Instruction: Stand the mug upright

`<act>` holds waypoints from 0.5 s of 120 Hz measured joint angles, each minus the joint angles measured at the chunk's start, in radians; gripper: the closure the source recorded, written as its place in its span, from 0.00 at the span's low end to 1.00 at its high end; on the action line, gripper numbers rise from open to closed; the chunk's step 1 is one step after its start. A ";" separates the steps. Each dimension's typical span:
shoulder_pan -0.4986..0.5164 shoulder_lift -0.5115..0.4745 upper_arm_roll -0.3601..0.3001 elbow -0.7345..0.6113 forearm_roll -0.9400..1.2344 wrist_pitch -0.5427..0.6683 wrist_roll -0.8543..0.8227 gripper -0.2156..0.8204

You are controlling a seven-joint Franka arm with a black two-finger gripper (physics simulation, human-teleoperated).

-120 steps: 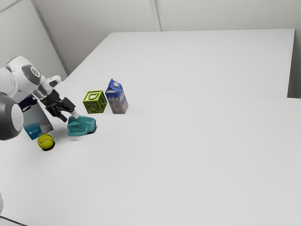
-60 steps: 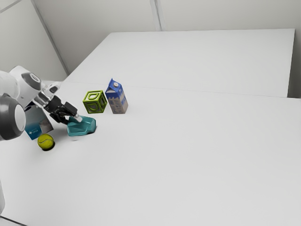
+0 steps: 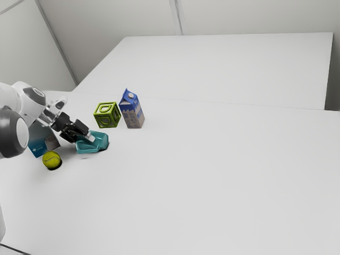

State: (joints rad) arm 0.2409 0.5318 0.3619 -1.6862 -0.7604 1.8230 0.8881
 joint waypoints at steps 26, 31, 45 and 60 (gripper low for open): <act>-0.006 -0.006 0.000 0.001 -0.003 0.004 0.012 0.61; -0.008 -0.009 0.000 0.001 -0.003 0.004 0.014 0.65; -0.013 -0.017 -0.003 0.002 0.000 0.007 0.017 0.74; -0.017 -0.033 -0.010 0.003 0.003 0.009 0.020 0.82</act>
State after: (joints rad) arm 0.2237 0.4991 0.3522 -1.6835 -0.7569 1.8324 0.9081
